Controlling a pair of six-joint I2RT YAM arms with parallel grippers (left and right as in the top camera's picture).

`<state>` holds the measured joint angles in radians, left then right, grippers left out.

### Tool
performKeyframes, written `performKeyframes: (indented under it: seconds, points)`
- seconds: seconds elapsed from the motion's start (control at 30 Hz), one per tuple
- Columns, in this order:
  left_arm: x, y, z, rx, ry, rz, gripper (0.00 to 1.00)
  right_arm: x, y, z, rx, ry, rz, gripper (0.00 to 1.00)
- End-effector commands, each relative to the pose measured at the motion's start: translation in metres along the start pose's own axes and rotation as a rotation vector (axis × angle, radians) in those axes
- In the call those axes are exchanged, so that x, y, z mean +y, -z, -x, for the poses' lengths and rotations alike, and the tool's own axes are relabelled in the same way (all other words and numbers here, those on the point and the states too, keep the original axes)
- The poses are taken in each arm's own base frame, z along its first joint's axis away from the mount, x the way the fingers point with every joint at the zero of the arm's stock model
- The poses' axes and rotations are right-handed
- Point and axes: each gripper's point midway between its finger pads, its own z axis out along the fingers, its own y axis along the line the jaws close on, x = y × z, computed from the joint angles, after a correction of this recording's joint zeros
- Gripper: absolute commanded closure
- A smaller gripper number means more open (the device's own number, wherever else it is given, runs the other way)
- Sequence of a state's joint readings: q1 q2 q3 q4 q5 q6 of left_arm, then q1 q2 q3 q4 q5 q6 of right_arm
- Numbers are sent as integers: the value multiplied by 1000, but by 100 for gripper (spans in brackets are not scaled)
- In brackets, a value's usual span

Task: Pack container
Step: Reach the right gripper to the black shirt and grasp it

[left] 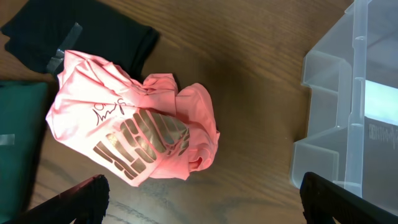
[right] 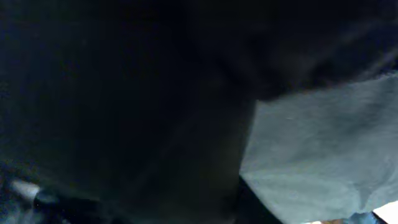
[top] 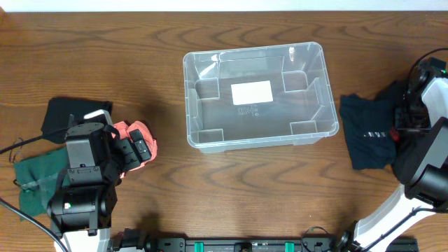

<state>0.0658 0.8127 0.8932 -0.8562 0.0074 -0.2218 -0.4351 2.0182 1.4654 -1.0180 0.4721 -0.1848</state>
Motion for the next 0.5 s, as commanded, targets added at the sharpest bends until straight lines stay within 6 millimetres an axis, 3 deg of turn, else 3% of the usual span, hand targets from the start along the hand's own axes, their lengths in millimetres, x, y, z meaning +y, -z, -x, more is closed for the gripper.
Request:
performKeyframes:
  seconds: [0.0,0.07,0.17,0.37,0.47]
  points:
    - [2,5,8,-25,14,9,2,-12,9,4,-31,-63,-23,98]
    - [2,5,8,-24,14,9,2,-15,27,9,-81,-74,-18,99]
    - [2,5,8,-25,14,9,2,-20,70,18,-193,-95,7,99]
    - [2,5,8,-25,14,9,2,-24,193,22,-506,-115,98,99]
    - [2,5,8,-24,14,9,2,-11,264,16,-708,-66,157,99]
